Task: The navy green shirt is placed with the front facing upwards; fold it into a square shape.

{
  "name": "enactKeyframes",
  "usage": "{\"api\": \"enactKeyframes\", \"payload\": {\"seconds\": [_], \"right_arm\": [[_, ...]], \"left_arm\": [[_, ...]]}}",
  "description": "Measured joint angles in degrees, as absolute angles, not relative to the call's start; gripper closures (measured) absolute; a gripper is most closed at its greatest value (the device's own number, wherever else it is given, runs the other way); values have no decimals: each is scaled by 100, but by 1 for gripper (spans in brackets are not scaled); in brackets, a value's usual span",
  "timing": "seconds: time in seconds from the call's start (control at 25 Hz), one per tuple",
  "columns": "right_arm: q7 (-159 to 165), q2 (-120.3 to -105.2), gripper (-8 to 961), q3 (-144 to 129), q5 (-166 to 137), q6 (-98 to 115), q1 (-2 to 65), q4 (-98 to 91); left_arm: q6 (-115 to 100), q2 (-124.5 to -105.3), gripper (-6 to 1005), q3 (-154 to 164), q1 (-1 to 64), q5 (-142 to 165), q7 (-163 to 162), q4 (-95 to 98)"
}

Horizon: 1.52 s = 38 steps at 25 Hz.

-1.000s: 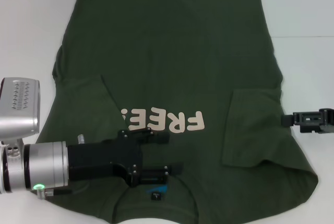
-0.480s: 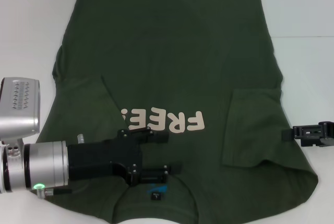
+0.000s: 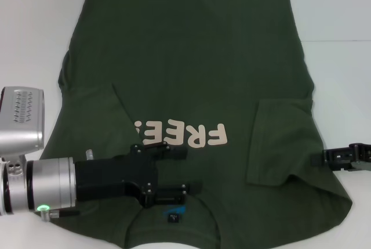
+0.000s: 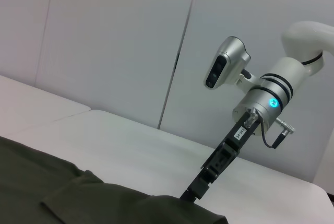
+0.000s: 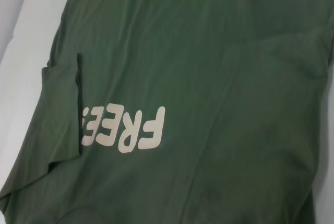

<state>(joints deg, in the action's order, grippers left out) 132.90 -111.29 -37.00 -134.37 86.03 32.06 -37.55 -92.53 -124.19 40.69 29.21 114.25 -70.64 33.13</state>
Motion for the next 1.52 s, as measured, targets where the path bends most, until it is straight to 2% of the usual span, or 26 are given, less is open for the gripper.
{"api": "enactKeyframes", "payload": {"seconds": [0.56,0.76,1.52], "right_arm": [[13516,-11103,425,-3690,-13616,8513,3252,-3720],[13523,-11098,650,-3692,-13617,8502,3268,-3702],[13734,-11125,888,-3779,-13948,8323,3388,-3746]], "left_arm": [[-9186,-12410,199,4069,2911,11425,-7043,3328],[-9176,-12410,198,4069,2916,11425,-7040,3321],[-9198,-12410,198,4060,2918,11425,-7039,3353]]}}
